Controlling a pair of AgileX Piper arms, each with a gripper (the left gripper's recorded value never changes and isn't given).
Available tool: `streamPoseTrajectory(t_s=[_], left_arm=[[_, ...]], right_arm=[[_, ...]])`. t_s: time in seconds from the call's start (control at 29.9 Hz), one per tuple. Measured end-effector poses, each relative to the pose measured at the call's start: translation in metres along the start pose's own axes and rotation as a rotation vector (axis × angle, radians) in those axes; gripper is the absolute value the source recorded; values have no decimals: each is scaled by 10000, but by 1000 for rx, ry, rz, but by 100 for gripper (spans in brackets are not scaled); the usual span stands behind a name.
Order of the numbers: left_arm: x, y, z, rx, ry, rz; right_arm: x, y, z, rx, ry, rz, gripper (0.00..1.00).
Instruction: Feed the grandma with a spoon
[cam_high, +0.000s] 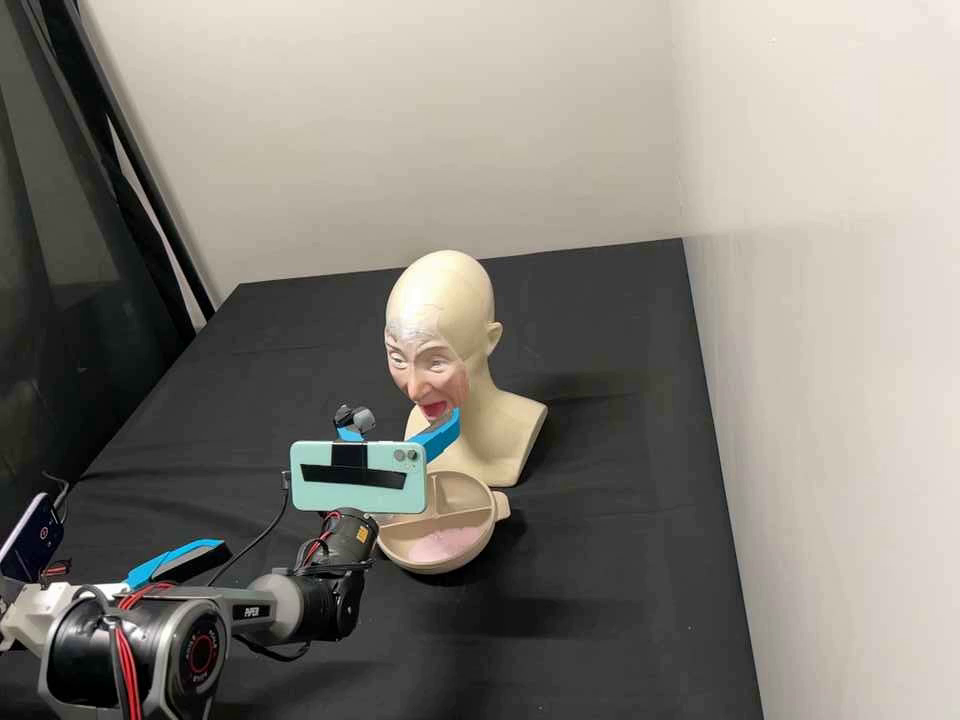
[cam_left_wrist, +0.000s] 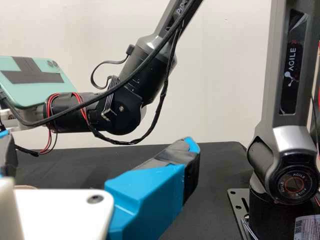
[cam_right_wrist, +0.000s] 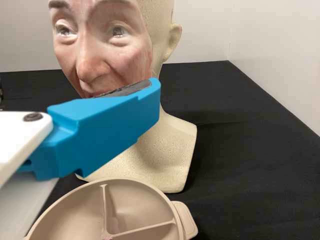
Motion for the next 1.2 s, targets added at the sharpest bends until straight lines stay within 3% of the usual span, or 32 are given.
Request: streamPoseTrajectory(t_s=[0.53, 1.0, 1.2], left_arm=[[4, -10, -25, 1, 7, -3], [26, -252, -616, -13, 206, -96], [-5, -275, -812, -25, 277, -100]], right_arm=[[0, 0, 0, 0, 0, 0, 100], [0, 0, 0, 0, 0, 0, 100], [0, 0, 0, 0, 0, 0, 100]])
